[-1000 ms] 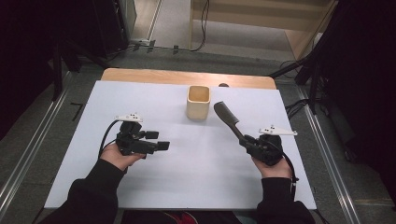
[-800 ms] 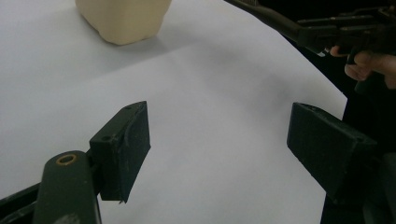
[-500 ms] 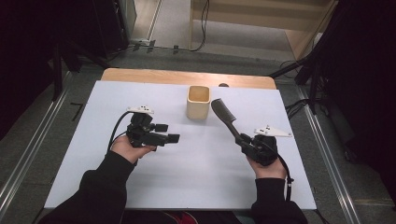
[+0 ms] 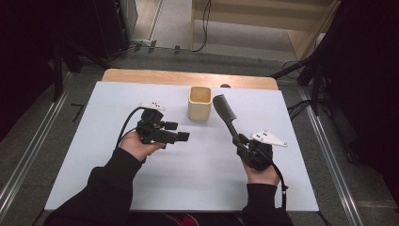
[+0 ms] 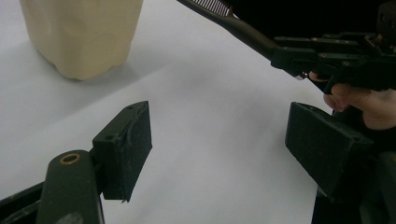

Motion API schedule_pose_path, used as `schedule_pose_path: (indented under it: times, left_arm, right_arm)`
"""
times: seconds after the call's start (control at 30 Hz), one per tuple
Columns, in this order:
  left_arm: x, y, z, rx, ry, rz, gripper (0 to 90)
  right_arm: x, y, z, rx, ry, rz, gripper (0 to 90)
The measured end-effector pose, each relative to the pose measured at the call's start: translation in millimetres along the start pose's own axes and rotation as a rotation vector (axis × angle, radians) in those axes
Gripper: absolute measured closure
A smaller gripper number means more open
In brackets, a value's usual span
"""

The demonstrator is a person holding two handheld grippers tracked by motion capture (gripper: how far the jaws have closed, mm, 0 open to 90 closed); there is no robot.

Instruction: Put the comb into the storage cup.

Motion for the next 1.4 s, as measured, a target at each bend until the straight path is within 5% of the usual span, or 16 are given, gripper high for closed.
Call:
schedule_pose_path:
  times: [0.83, 1.3, 1.4]
  left_arm:
    - [10.4, 27.2, -34.0, -0.006, -0.009, -0.005, 24.7]
    - [14.1, 36.4, -45.4, 0.008, 0.007, -0.004, 24.8]
    - [15.4, 36.9, -47.9, 0.0, 0.029, -0.03, 24.8]
  right_arm:
    - [-11.6, -2.2, 2.0, 0.134, -0.073, -0.009, 70.3]
    - [-22.9, -1.3, 1.9, 0.186, -0.061, -0.033, 70.3]
    - [-24.5, -1.3, 0.7, 0.195, -0.065, -0.033, 70.3]
Point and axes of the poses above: each handheld gripper's, and its own axes: z roughly backward along the jaws, y roughly out of its top, x roughly to its right, the point moved 8 cm from there along -z, roughly forward along the jaws, and after that the axes turned 7 degrees about -y, right-handed, at the moved point
